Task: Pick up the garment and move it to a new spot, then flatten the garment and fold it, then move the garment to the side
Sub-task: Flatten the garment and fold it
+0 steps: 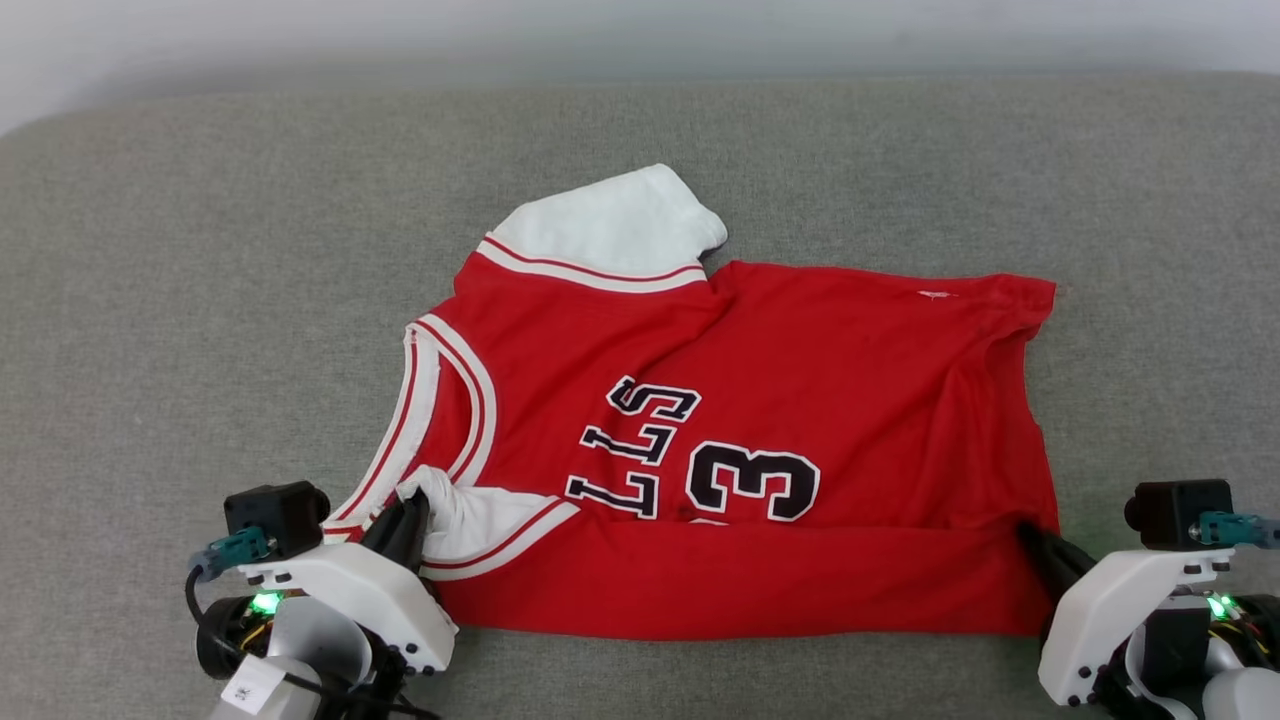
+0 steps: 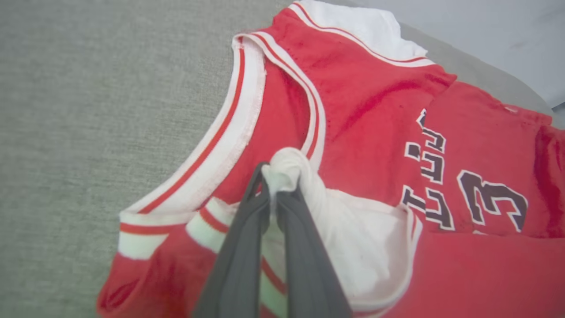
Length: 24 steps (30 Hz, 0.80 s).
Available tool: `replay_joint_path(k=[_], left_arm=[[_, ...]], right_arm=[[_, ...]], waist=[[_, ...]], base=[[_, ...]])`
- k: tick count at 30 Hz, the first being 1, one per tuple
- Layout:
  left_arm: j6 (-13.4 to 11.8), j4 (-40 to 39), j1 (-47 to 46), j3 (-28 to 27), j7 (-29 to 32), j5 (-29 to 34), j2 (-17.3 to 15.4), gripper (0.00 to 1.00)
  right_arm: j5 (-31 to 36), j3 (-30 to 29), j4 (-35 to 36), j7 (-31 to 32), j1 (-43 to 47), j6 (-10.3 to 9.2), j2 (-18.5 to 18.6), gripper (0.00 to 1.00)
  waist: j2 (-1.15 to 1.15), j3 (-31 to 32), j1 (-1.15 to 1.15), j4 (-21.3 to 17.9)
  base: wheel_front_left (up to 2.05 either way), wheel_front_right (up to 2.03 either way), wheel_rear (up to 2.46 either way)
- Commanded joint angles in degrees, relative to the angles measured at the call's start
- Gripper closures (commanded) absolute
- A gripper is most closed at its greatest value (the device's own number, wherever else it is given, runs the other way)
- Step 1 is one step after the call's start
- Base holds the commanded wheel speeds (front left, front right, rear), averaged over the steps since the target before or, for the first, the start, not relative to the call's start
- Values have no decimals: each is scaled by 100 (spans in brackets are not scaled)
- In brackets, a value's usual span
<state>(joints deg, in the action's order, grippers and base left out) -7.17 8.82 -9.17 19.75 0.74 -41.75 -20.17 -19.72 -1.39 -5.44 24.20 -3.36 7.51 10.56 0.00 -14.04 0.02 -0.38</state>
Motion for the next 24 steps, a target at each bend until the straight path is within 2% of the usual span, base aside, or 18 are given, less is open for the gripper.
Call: replay_joint_path(k=[1,2,3,4,8,15,24], left_arm=[[48,103,-88,-15,-5,-70,47,69],[57,182,-135,-34,-39,-81,54,42],[63,265,-157,-48,-45,-106,59,3],[82,339,-176,-55,-60,-124,73,0],[113,507,-197,-94,-114,-174,69,0],[35,350,-63,-245,60,-266,-187,0],[-115,-332,291,-348,1344,-598,-991,0]], right_arm=[[-69,54,-114,-133,-123,-5,37,51],[-68,119,-174,-270,-156,-5,76,36],[-104,142,-217,-428,-195,-5,88,0],[-139,181,-277,-575,-214,-5,99,0],[-220,174,-336,-1220,-188,-5,87,0],[24,-42,95,-2045,41,-5,1,0],[288,-303,624,-1867,505,-5,-200,0]], waist=[[0,-52,-2,-4],[0,-54,-2,-2],[0,-50,-2,2],[0,-29,-2,5],[0,116,-2,11],[0,560,-2,8],[0,978,-2,-95]], base=[[0,0,0],[0,0,0],[0,0,0],[0,0,0],[0,0,0],[0,0,0],[0,0,0]])
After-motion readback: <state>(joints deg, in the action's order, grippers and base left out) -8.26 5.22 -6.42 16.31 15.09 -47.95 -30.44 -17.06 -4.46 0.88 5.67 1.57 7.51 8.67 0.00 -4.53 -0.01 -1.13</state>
